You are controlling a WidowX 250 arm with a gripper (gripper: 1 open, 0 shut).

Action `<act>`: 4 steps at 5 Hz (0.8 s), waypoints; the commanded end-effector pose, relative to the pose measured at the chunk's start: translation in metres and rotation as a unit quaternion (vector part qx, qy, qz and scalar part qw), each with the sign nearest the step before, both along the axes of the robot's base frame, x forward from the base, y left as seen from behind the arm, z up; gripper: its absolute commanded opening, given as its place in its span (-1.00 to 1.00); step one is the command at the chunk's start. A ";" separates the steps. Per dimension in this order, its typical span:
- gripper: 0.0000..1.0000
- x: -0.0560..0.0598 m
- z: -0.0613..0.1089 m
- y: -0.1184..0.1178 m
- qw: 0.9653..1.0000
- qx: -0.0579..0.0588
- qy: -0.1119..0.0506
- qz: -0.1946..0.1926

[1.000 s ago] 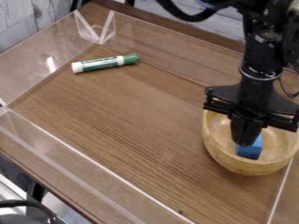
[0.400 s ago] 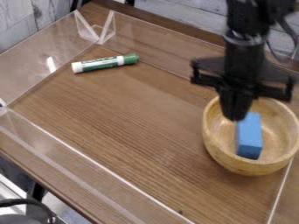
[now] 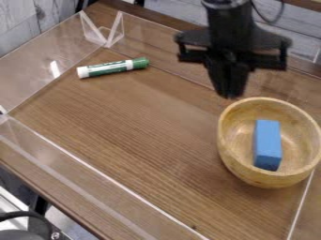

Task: Remove the blue block from inside the brown bowl and put it on the table

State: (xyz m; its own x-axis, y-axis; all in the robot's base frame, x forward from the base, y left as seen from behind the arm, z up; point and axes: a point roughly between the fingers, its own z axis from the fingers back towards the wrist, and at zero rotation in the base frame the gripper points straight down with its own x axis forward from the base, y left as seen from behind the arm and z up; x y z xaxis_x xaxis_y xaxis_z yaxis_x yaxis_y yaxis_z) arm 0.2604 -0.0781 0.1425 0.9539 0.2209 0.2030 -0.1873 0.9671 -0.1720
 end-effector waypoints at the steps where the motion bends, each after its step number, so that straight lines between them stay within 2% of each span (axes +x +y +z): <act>1: 1.00 0.003 -0.001 -0.013 1.000 0.000 -0.025 -0.005; 4: 1.00 0.006 -0.037 -0.039 0.999 -0.002 -0.045 0.007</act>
State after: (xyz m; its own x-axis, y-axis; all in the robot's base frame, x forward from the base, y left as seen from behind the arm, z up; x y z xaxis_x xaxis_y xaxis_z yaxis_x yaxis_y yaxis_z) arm 0.2618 -0.1151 0.0950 0.9377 0.2355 0.2556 -0.1948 0.9651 -0.1748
